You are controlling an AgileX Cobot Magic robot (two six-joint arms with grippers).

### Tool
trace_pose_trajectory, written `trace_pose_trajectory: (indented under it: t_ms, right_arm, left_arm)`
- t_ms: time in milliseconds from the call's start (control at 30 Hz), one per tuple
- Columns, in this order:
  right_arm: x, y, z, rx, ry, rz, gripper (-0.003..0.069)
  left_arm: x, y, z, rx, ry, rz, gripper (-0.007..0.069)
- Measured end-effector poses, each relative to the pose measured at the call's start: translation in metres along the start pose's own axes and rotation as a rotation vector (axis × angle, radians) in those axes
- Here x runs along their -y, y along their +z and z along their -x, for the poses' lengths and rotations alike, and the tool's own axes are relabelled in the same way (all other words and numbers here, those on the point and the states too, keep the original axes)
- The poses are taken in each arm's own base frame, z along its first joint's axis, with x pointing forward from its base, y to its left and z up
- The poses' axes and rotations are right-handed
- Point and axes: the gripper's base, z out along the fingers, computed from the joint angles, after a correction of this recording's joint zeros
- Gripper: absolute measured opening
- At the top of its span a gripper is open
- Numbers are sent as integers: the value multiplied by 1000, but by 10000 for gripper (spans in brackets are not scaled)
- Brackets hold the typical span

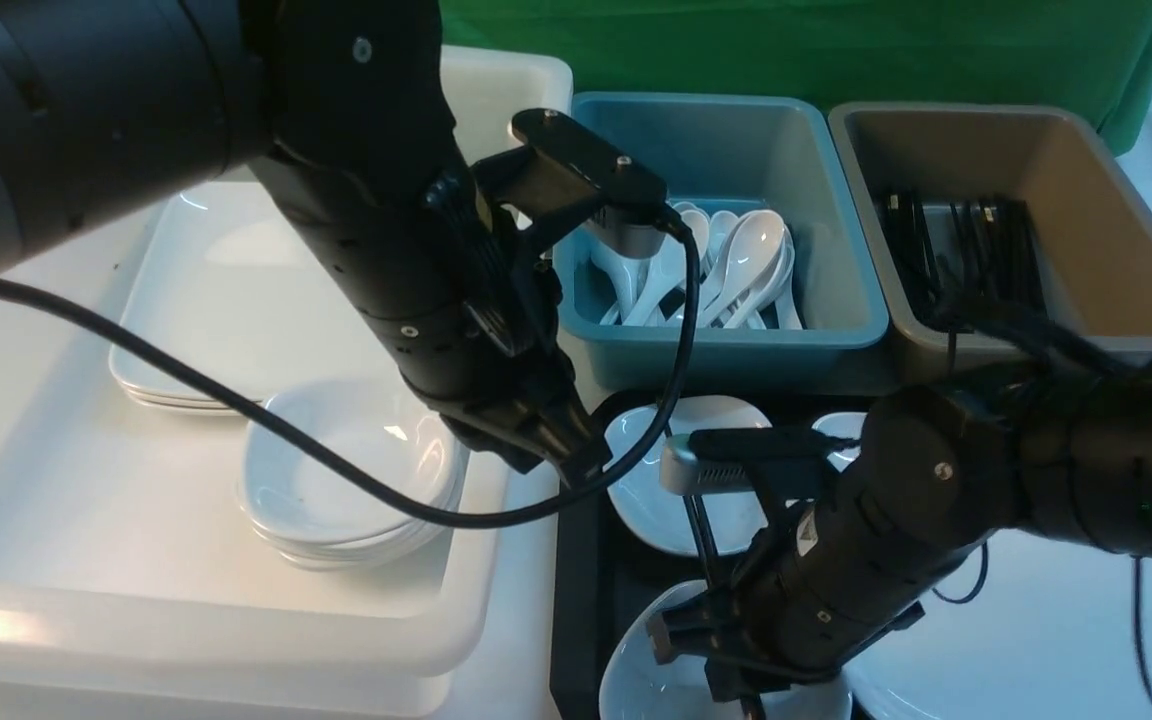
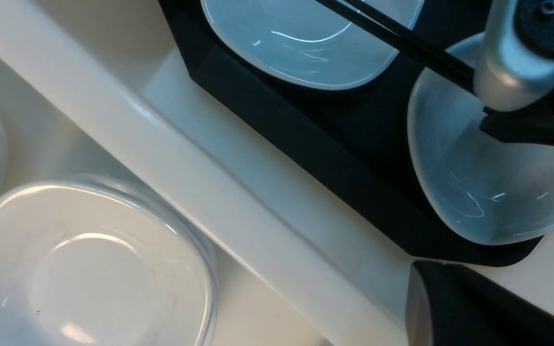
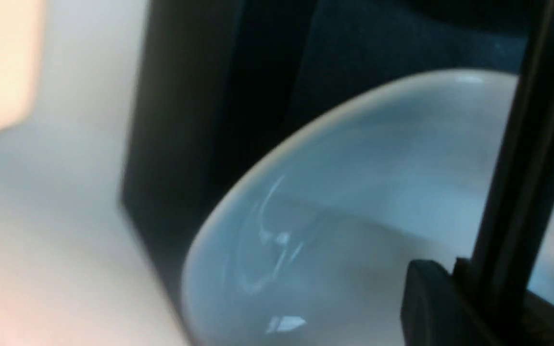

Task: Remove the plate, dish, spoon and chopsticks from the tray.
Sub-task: Use the right arm to grab a pair of chopsticks from the plate, then use the right arm to put the chopsticks into the small storage box on the right

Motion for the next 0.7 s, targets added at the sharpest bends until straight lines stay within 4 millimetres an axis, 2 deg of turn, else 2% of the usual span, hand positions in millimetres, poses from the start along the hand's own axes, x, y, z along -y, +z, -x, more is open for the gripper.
trace_pose_trajectory:
  t_ms: [167, 267, 433, 700]
  right_arm:
    - [-1, -33, -4, 30, -22, 28, 68]
    - [4, -40, -1, 23, -22, 24, 68]
    - [20, -51, 9, -19, -10, 28, 68]
    - [34, -96, 35, -43, -1, 143, 68]
  left_arm:
    - [0, 0, 2, 24, -3, 5, 1]
    - [-1, 0, 4, 43, -7, 5, 1]
    - [1, 0, 5, 56, -19, -9, 1]
    - [4, -1, 10, 107, -58, -47, 1]
